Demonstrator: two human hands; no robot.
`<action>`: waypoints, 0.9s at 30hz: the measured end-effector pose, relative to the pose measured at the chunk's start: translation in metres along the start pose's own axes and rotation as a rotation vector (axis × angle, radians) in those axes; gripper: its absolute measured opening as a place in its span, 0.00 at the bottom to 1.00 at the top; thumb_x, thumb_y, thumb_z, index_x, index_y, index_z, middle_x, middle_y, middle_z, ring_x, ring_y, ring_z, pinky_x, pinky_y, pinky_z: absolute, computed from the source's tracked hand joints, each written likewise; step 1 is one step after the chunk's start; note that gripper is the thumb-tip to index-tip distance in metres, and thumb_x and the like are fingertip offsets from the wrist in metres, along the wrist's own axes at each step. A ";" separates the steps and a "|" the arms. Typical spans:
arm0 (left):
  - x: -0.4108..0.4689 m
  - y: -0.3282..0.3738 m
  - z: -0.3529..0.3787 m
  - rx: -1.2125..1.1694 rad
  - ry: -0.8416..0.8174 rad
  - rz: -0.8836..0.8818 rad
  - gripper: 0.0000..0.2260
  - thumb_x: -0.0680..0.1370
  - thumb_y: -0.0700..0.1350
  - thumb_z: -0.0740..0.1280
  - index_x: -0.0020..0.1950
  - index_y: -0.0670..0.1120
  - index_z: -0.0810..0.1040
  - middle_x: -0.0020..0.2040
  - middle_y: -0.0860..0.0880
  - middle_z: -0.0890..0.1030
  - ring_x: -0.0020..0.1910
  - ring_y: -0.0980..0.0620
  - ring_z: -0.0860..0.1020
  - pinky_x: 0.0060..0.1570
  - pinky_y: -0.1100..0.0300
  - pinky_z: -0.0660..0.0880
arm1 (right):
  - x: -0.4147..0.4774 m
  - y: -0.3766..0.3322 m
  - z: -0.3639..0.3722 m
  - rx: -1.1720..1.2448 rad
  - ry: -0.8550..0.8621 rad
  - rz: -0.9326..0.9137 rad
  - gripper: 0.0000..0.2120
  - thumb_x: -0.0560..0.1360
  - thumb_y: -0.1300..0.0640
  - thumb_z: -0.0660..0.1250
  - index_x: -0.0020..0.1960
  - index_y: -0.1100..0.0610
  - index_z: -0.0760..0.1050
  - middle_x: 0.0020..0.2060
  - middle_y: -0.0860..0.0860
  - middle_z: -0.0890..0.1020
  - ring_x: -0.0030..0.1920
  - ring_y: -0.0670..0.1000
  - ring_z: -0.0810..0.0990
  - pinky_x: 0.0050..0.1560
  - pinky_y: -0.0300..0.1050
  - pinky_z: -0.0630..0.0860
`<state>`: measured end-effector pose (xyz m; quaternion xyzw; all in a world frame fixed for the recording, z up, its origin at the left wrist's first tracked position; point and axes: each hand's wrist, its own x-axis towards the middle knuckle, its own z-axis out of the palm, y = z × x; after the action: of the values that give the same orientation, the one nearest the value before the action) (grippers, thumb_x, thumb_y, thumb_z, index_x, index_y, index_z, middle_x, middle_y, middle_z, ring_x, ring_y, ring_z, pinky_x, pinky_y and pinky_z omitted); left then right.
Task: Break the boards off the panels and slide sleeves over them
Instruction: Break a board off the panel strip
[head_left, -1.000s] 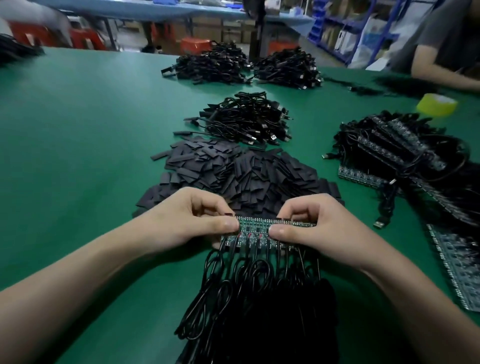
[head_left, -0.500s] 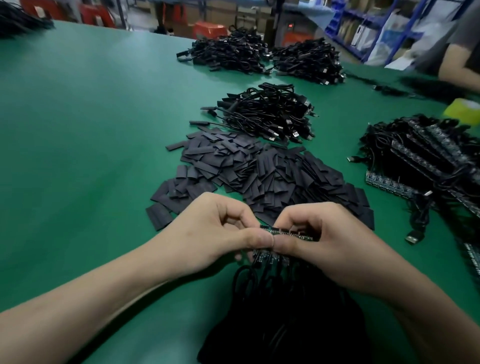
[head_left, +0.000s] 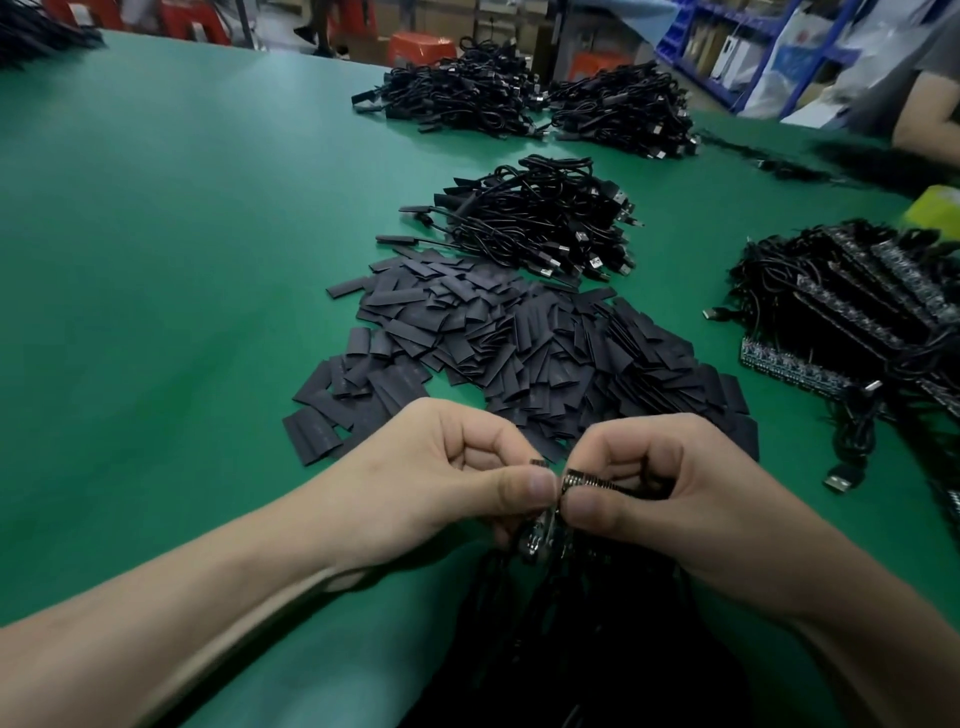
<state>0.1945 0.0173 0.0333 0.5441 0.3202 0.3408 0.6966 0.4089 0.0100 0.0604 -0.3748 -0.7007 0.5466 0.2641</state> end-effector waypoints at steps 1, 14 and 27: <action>0.000 0.000 0.001 -0.025 -0.005 0.006 0.03 0.71 0.40 0.74 0.37 0.43 0.83 0.29 0.50 0.81 0.23 0.61 0.75 0.26 0.74 0.70 | 0.000 -0.001 0.000 0.035 -0.010 0.000 0.05 0.74 0.54 0.74 0.39 0.51 0.81 0.33 0.45 0.82 0.34 0.39 0.78 0.38 0.29 0.72; 0.006 0.024 -0.007 0.357 0.274 0.360 0.07 0.70 0.52 0.76 0.39 0.49 0.84 0.40 0.34 0.78 0.33 0.41 0.73 0.35 0.49 0.70 | 0.008 -0.006 0.036 -0.349 0.310 -0.114 0.12 0.78 0.42 0.69 0.56 0.47 0.84 0.49 0.41 0.86 0.50 0.40 0.83 0.50 0.37 0.78; 0.016 0.038 -0.088 1.600 0.085 0.208 0.11 0.72 0.50 0.78 0.52 0.61 0.86 0.47 0.61 0.80 0.50 0.56 0.77 0.46 0.57 0.77 | -0.015 -0.041 -0.038 0.171 0.311 -0.080 0.14 0.77 0.44 0.67 0.45 0.55 0.80 0.30 0.51 0.75 0.18 0.47 0.67 0.23 0.38 0.70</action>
<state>0.1265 0.0850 0.0512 0.8915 0.4411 0.0916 0.0481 0.4377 0.0141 0.1108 -0.4027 -0.6168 0.5286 0.4218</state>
